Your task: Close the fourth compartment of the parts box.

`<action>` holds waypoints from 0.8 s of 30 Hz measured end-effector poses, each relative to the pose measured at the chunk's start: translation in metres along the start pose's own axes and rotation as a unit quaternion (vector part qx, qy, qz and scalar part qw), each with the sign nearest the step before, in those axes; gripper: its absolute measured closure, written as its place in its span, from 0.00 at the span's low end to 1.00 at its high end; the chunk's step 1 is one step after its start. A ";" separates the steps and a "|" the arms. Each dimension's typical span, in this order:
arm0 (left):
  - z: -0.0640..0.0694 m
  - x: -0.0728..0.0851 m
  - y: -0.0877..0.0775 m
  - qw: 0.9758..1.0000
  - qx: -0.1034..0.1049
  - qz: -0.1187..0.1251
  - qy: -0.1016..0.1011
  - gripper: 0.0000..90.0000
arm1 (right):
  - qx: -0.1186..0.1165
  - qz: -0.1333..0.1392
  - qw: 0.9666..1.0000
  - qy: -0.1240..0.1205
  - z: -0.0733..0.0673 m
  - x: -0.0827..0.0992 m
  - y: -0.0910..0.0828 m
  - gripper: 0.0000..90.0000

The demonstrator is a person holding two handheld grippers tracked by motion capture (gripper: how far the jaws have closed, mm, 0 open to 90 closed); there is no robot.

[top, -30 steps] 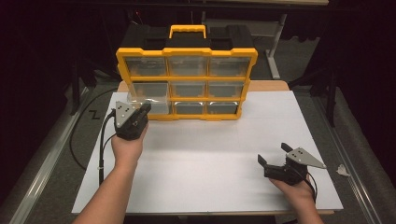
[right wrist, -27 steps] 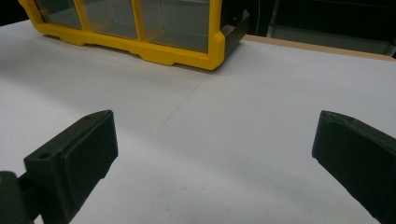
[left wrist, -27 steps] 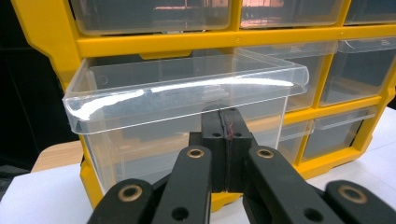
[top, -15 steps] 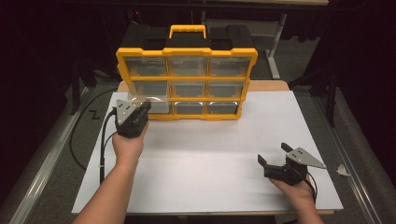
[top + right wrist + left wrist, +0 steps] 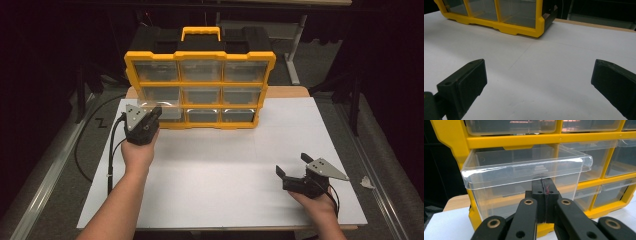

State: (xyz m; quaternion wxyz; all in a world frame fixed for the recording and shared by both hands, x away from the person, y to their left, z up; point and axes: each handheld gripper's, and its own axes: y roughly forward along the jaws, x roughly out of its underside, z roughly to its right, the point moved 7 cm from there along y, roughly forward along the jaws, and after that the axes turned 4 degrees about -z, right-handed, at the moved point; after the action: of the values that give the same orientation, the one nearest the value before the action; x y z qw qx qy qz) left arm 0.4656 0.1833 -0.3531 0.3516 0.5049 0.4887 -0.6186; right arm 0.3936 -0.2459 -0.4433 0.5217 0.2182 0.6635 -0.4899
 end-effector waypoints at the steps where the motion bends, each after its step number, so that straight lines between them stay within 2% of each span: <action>1: -0.001 -0.001 0.001 1.000 0.000 0.000 -0.001 1.00 | 0.000 0.000 1.000 0.000 0.000 0.000 0.000 0.02; 5: -0.002 -0.001 0.004 1.000 -0.003 -0.003 -0.001 1.00 | -0.001 -0.002 1.000 0.000 0.000 0.001 0.000 0.02; 9: -0.004 -0.004 0.006 1.000 0.002 -0.007 -0.011 1.00 | -0.001 0.000 1.000 -0.001 0.000 0.000 0.000 0.02; 16: -0.005 -0.007 0.011 1.000 0.006 -0.010 -0.005 1.00 | -0.001 -0.002 1.000 0.001 0.000 0.001 0.001 0.02; 24: -0.009 -0.007 0.017 1.000 -0.001 -0.013 -0.008 1.00 | -0.001 -0.002 1.000 0.001 -0.001 0.001 0.001 0.02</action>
State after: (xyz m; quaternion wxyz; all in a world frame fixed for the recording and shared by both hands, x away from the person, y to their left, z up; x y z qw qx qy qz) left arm 0.4858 0.1863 -0.3507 0.3484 0.4928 0.4931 -0.6266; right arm 0.3935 -0.2452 -0.4443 0.5199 0.2168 0.6650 -0.4903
